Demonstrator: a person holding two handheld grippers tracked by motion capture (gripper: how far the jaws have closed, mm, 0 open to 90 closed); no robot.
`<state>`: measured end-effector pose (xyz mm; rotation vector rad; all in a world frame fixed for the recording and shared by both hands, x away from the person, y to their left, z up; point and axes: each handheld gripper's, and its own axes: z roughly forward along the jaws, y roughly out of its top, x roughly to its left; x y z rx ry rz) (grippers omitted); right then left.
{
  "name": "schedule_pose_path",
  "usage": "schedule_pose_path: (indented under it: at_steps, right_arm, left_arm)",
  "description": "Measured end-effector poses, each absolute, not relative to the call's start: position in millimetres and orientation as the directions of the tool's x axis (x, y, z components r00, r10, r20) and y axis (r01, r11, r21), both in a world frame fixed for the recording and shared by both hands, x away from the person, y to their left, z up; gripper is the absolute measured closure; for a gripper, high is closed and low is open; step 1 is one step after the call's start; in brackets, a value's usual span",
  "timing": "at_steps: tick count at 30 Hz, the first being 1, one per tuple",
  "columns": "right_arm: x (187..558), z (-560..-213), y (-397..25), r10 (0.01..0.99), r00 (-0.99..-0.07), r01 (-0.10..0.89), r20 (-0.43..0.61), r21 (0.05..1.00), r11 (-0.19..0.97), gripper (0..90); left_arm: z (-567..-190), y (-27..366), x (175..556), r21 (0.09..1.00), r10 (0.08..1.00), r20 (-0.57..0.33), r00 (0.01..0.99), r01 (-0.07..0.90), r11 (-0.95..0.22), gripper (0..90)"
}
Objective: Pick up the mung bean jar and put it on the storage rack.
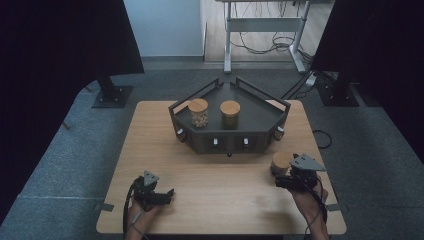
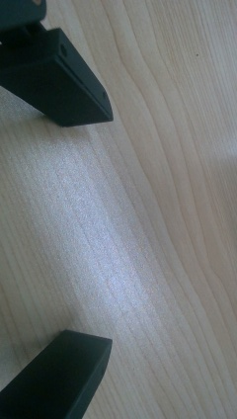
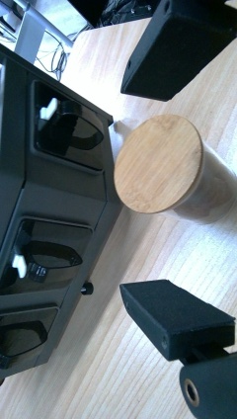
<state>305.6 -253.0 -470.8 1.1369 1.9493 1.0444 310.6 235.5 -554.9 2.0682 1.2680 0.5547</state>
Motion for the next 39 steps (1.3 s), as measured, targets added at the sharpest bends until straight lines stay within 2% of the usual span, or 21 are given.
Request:
schedule_pose_path:
  at_steps: [39]
  right_arm:
    - [295.8,-505.7,-265.5,0.915,-0.394,0.433,-0.091,0.859,0.272,7.8]
  left_arm:
    - [-554.9,235.3,310.3,0.709,0.896,0.022,0.443,0.625,-0.326,0.6]
